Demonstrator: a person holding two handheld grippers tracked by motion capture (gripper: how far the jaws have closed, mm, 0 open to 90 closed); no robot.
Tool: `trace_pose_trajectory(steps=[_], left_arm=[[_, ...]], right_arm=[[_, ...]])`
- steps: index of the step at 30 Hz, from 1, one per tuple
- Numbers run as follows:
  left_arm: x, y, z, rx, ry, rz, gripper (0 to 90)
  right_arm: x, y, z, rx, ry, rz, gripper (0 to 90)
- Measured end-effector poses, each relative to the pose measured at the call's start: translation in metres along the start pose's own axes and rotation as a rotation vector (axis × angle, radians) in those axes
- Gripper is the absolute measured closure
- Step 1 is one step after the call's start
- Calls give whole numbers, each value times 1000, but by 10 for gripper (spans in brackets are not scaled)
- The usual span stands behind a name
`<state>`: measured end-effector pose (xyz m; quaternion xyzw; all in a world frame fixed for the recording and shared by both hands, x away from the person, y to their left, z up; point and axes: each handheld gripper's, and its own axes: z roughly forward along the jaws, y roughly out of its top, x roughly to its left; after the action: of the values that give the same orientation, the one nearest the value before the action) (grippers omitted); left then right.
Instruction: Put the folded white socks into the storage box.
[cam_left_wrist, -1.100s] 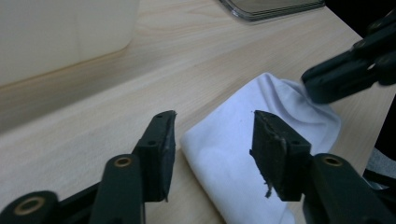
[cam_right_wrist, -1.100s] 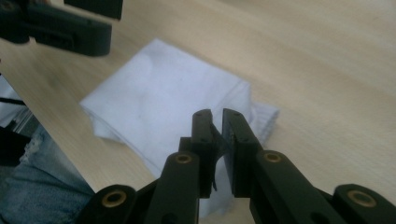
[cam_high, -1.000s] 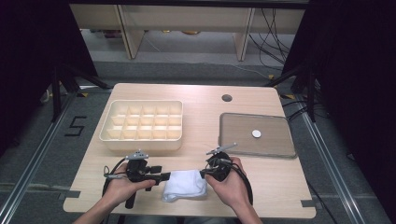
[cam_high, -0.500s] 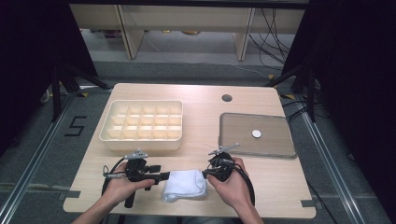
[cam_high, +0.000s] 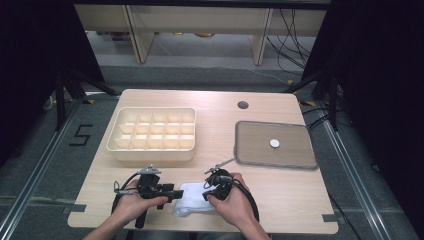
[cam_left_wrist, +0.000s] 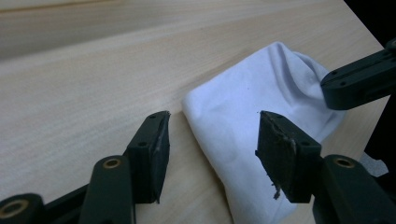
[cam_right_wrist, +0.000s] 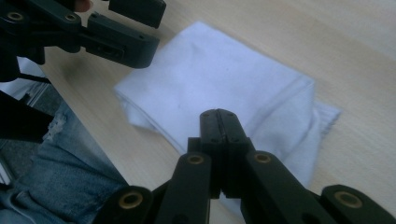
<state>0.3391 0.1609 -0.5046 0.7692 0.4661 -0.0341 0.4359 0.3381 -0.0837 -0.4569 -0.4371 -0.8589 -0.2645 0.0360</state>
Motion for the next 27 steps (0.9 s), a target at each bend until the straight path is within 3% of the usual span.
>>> trace_pose_trajectory(steps=[4,8,13,14,16,22,27], left_arm=[[-1,-2,-1,12,-1,-6,420],[-2,-3,3,30,-8,-10,420],[0,-6,7,43,1,-38,431],[1,-6,7,43,-22,-52,444],[0,-6,8,40,-16,-47,461],[-2,-5,15,43,-36,-55,585],[-2,-5,19,42,-44,-40,768]], right_arm=[[-2,-1,8,25,-6,0,900],[-5,-3,12,52,-46,18,900],[-10,-5,19,67,-45,16,900],[-8,-5,20,72,-37,35,900],[-8,-6,22,68,-32,34,900],[-12,-5,24,69,-19,25,900],[-14,-5,24,68,-6,36,900]])
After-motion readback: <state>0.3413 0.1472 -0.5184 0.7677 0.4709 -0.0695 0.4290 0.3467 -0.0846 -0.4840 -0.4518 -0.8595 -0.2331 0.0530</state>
